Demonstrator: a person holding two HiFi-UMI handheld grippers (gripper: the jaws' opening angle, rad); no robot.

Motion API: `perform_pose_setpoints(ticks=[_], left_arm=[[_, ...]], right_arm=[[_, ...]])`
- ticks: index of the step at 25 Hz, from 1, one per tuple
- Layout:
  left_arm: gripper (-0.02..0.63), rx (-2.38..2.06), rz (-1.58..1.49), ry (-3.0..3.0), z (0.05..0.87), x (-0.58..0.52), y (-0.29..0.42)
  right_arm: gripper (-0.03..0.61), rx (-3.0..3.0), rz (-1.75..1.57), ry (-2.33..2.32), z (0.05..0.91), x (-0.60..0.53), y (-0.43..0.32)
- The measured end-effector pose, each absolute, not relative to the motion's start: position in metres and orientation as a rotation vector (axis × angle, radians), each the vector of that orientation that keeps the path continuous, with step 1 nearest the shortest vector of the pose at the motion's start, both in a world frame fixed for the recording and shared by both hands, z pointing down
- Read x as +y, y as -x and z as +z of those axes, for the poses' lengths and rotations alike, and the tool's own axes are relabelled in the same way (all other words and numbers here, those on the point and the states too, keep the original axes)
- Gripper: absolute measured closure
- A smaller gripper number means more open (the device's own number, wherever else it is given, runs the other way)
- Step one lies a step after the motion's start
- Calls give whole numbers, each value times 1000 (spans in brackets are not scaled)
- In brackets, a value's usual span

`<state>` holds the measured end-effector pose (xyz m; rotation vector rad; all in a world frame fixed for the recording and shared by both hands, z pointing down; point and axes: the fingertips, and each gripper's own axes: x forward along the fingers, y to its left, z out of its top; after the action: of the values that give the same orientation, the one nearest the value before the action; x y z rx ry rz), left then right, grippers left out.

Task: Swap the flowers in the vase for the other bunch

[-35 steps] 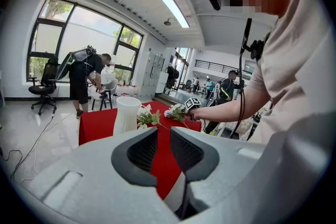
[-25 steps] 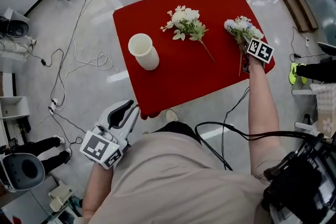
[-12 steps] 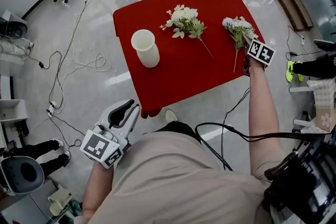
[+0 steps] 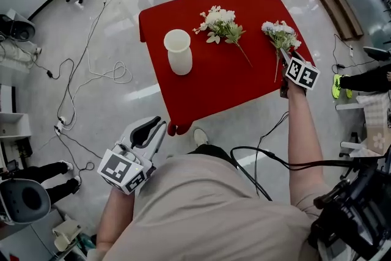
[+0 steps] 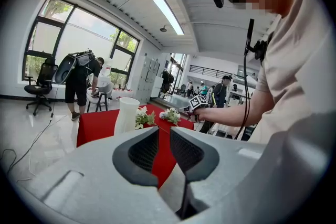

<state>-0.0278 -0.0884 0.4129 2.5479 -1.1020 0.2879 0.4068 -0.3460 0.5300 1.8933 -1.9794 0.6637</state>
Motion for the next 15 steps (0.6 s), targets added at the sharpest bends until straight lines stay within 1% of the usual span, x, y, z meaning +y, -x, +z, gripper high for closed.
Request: perform_pose_setpoints(ticks=[15], left_arm=[[555, -1051, 215, -2570, 409, -63, 29]], right_arm=[[342, -2164, 629, -1722, 499, -280, -325]])
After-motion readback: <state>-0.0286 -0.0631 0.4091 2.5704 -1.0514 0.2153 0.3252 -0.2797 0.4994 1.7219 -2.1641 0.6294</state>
